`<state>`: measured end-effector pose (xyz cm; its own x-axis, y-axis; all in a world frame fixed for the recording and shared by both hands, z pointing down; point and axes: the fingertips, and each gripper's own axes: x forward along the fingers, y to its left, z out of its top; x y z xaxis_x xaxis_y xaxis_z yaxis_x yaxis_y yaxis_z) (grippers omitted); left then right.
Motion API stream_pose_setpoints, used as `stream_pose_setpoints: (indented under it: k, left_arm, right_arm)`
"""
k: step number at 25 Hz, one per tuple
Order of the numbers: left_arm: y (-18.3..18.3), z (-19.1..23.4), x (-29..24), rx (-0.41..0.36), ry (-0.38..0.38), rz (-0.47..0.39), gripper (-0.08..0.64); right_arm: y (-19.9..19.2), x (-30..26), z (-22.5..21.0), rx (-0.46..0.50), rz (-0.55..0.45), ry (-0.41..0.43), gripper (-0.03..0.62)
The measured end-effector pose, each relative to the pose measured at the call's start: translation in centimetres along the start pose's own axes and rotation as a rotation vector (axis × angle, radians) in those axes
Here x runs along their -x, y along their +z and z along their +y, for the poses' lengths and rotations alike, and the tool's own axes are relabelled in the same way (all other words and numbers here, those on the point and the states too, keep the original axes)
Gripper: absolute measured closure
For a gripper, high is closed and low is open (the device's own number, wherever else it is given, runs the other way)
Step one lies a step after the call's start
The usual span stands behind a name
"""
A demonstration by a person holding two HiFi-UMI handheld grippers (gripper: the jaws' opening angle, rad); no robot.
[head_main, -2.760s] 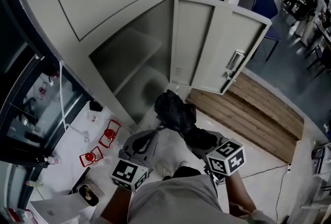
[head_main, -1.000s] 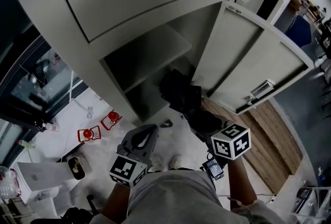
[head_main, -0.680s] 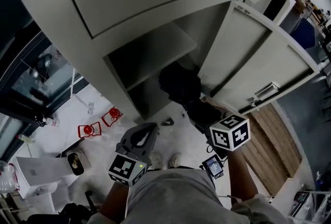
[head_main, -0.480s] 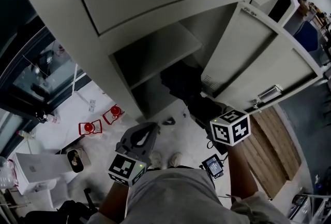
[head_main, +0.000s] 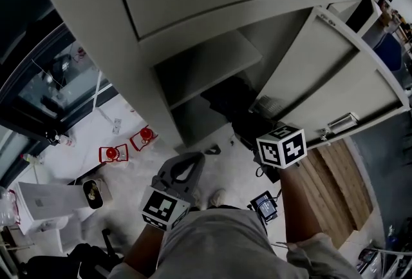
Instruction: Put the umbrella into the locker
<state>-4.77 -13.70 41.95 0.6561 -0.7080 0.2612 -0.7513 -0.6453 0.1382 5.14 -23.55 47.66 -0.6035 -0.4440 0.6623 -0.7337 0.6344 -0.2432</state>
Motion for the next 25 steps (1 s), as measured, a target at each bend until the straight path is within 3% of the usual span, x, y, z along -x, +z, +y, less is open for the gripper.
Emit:
stream_pose_setpoints:
  k: [10, 25]
  left_arm:
    - [-0.4, -1.4, -0.5, 0.006, -0.021, -0.001, 0.545]
    - [-0.7, 0.9, 1.0, 0.036, 0.053, 0.001, 0.545]
  right_arm:
    - [1.9, -3.4, -0.7, 0.036, 0.037, -0.004, 0.374]
    - [0.6, -7.0, -1.3, 0.055, 0.129, -0.037, 0.374]
